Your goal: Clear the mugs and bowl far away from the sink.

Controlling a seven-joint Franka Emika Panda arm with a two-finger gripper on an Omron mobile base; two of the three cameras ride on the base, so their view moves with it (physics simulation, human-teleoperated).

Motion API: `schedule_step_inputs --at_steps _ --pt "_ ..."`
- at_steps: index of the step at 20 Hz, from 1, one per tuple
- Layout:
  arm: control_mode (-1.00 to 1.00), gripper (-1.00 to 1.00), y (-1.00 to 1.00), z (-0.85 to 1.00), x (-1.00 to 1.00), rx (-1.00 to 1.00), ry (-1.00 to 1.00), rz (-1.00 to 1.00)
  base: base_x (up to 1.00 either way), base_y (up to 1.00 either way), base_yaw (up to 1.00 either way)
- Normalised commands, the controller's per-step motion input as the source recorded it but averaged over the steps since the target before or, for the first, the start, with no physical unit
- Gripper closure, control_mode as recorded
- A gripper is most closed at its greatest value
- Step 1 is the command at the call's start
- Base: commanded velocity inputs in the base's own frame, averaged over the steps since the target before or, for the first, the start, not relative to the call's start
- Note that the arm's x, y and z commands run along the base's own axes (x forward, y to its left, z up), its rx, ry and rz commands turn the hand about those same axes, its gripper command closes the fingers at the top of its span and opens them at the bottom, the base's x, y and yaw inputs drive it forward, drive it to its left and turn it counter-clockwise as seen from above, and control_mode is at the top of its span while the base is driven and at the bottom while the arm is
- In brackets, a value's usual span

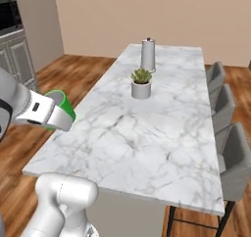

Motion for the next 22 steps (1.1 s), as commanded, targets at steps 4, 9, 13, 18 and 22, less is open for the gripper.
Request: schedule_step_inputs --at_steps 4,9,13,18,22 --pt "1.0 1.0 0.0 0.0 0.0 0.0 0.0 0.0 0.66 -0.49 -0.26" --pt "1.0 1.0 0.0 0.0 0.0 0.0 0.0 0.0 0.32 -0.21 -0.77" --pt "-1.0 1.0 0.01 -0.08 0.49 0.0 0.2 -0.13 0.11 -0.01 -0.18" --pt "-1.0 1.0 -0.04 -0.15 0.31 0.01 0.16 0.07 0.0 0.0 0.0" --pt "-1.0 1.0 -0.19 -0.34 0.24 0.19 -0.05 0.23 0.0 0.0 0.0"
